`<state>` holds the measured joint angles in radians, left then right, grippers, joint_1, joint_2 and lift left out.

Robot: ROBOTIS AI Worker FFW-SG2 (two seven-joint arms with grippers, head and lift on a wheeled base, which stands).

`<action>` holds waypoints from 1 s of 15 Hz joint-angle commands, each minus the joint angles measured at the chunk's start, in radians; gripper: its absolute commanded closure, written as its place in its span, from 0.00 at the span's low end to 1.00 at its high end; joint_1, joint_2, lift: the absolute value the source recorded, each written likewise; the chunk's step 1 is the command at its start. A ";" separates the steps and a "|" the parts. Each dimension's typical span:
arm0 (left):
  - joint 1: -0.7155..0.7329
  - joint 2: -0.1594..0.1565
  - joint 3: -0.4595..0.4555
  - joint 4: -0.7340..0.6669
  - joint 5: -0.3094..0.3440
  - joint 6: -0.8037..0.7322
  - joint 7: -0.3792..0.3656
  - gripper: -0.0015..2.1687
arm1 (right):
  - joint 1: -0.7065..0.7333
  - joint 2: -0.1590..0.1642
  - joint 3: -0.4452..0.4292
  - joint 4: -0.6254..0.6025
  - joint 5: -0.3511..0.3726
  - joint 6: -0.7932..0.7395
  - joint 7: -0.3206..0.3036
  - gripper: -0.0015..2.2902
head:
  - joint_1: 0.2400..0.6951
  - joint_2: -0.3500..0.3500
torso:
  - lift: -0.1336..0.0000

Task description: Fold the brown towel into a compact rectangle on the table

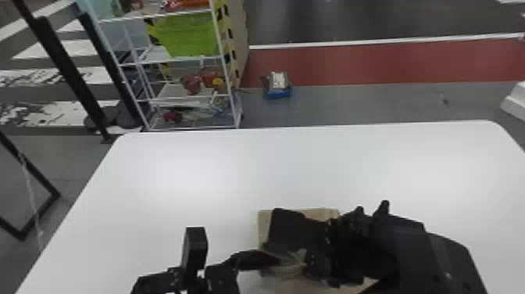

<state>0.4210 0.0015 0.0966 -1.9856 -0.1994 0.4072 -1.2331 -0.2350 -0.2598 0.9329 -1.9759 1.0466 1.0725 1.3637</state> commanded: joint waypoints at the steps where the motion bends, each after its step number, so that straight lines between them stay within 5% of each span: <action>1: 0.001 -0.004 0.000 -0.001 0.000 0.000 -0.002 0.04 | -0.003 -0.001 -0.019 -0.006 -0.020 -0.009 0.003 0.53 | 1.00 0.72 | 0.08; 15: 0.013 -0.004 0.017 -0.029 0.005 0.000 0.000 0.04 | -0.017 -0.003 -0.117 -0.029 -0.099 -0.027 0.003 0.53 | 1.00 0.71 | 0.08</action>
<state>0.4338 0.0015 0.1138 -2.0133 -0.1949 0.4081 -1.2333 -0.2540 -0.2618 0.8070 -2.0071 0.9424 1.0449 1.3637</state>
